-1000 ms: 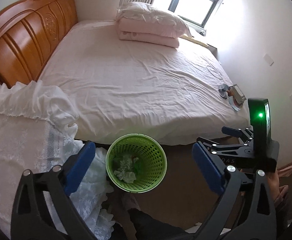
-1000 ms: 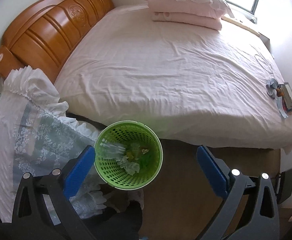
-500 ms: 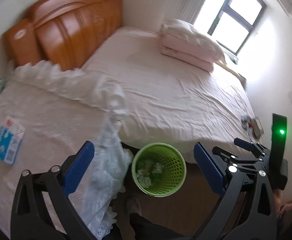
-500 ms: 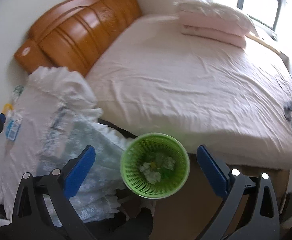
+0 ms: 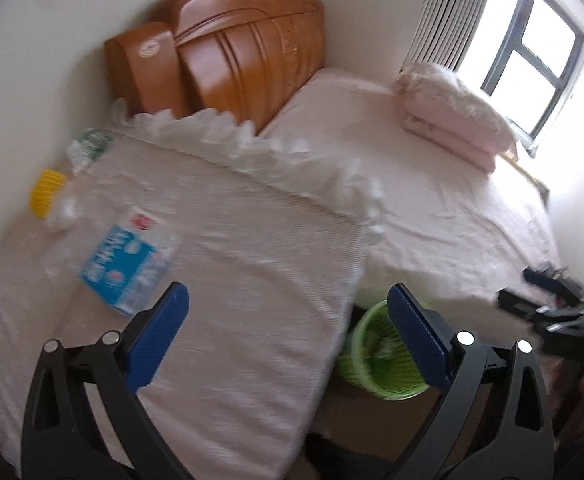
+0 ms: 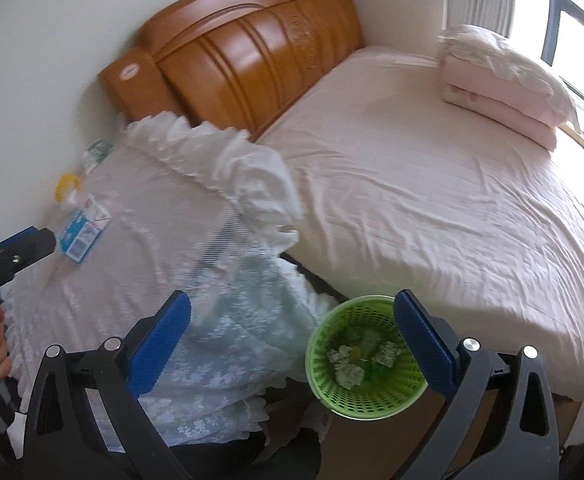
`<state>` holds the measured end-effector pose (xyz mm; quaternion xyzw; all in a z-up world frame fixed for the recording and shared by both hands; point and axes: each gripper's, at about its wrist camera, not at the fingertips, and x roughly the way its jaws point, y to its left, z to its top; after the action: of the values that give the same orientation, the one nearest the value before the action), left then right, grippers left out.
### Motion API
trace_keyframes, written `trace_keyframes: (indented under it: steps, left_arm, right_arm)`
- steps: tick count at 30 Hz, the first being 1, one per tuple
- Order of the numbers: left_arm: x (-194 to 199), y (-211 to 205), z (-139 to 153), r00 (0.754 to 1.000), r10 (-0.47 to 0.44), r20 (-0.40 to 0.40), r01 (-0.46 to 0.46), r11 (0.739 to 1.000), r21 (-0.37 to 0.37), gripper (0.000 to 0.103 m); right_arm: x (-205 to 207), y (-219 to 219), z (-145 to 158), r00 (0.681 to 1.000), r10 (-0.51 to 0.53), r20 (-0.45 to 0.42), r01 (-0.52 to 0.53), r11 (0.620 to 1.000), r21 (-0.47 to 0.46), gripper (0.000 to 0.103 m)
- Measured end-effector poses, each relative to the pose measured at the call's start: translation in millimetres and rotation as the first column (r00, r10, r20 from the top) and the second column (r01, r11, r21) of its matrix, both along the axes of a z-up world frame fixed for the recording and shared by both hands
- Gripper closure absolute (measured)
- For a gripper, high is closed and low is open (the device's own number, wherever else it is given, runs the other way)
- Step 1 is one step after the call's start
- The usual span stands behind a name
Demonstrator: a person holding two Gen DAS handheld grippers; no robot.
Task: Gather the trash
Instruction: 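Move the left tool to the blue-white milk carton and grasp it, then grasp the clear plastic bag with the right tool while the left tool holds the carton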
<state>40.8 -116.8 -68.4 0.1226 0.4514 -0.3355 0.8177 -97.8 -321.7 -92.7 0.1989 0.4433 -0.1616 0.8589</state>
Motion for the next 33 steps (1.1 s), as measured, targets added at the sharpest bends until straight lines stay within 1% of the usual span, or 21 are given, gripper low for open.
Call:
trace_keyframes:
  steps: [3, 6, 8, 10, 12, 15, 16, 18, 19, 21, 22, 23, 24, 26, 31, 33]
  left_arm:
    - [21.3, 15.4, -10.2, 0.999, -0.04, 0.033, 0.038, 0.998, 0.059, 0.008]
    - [52.0, 29.6, -27.6, 0.995, -0.077, 0.065, 0.066, 0.986, 0.155, 0.008]
    - [71.0, 35.6, -38.0, 0.992, -0.102, 0.07, 0.086, 0.976, 0.199, 0.008]
    - [87.5, 41.1, -46.3, 0.99, -0.125, 0.066, 0.108, 0.97, 0.219, 0.008]
    - [103.3, 42.2, -56.3, 0.984, -0.171, 0.051, 0.154, 0.959, 0.239, 0.008]
    - [116.1, 38.2, -70.8, 0.967, -0.252, 0.025, 0.237, 0.937, 0.258, 0.008]
    - [121.7, 35.5, -78.2, 0.959, -0.282, 0.015, 0.267, 0.925, 0.271, 0.008]
    - [127.9, 30.8, -88.3, 0.949, -0.316, -0.004, 0.305, 0.912, 0.276, 0.008]
    - [132.3, 28.4, -92.9, 0.947, -0.321, -0.013, 0.312, 0.909, 0.276, 0.008]
    - [140.0, 26.2, -99.4, 0.948, -0.317, -0.03, 0.313, 0.912, 0.263, 0.009]
    - [142.7, 25.4, -101.5, 0.95, -0.31, -0.036, 0.309, 0.915, 0.258, 0.015]
    - [146.8, 25.1, -104.8, 0.954, -0.297, -0.049, 0.299, 0.92, 0.254, 0.023]
    - [149.5, 25.6, -107.1, 0.958, -0.282, -0.058, 0.288, 0.924, 0.253, 0.026]
    - [152.1, 28.2, -109.6, 0.967, -0.25, -0.053, 0.256, 0.933, 0.252, 0.036]
    - [149.1, 43.7, -104.6, 0.984, -0.173, -0.041, 0.178, 0.964, 0.198, 0.036]
    - [145.6, 51.7, -99.5, 0.992, -0.119, -0.044, 0.125, 0.977, 0.172, 0.036]
  right_arm:
    - [15.5, 10.9, 0.6, 0.999, 0.037, -0.004, -0.037, 0.999, 0.014, 0.002]
    - [33.2, 28.6, 2.5, 0.997, 0.072, -0.009, -0.072, 0.997, 0.005, 0.002]
    - [43.4, 40.0, 2.6, 0.996, 0.088, -0.006, -0.088, 0.996, 0.011, 0.002]
    - [48.6, 45.9, 1.7, 0.995, 0.096, -0.007, -0.095, 0.995, 0.015, 0.002]
    - [57.3, 53.6, -0.2, 0.995, 0.102, -0.016, -0.102, 0.995, 0.021, 0.002]
    - [65.4, 61.6, -2.9, 0.994, 0.108, -0.031, -0.107, 0.994, 0.034, 0.002]
    - [66.9, 62.5, -4.2, 0.993, 0.11, -0.036, -0.108, 0.993, 0.037, 0.002]
    - [71.7, 66.4, -7.6, 0.992, 0.113, -0.057, -0.111, 0.993, 0.039, 0.002]
    - [73.6, 68.1, -9.1, 0.991, 0.115, -0.069, -0.113, 0.993, 0.036, 0.002]
    - [76.0, 70.8, -10.5, 0.99, 0.119, -0.08, -0.117, 0.993, 0.034, 0.002]
    - [77.4, 72.7, -11.1, 0.989, 0.122, -0.085, -0.12, 0.992, 0.033, 0.002]
    - [77.8, 73.3, -12.0, 0.989, 0.124, -0.086, -0.121, 0.992, 0.033, 0.002]
    - [78.9, 74.4, -12.6, 0.988, 0.127, -0.09, -0.125, 0.992, 0.032, 0.002]
    - [80.4, 75.0, -14.6, 0.986, 0.136, -0.094, -0.133, 0.991, 0.035, 0.002]
    - [86.4, 76.6, -17.5, 0.983, 0.165, -0.084, -0.161, 0.986, 0.047, 0.002]
    - [90.4, 78.1, -17.1, 0.98, 0.182, -0.074, -0.179, 0.982, 0.053, 0.002]
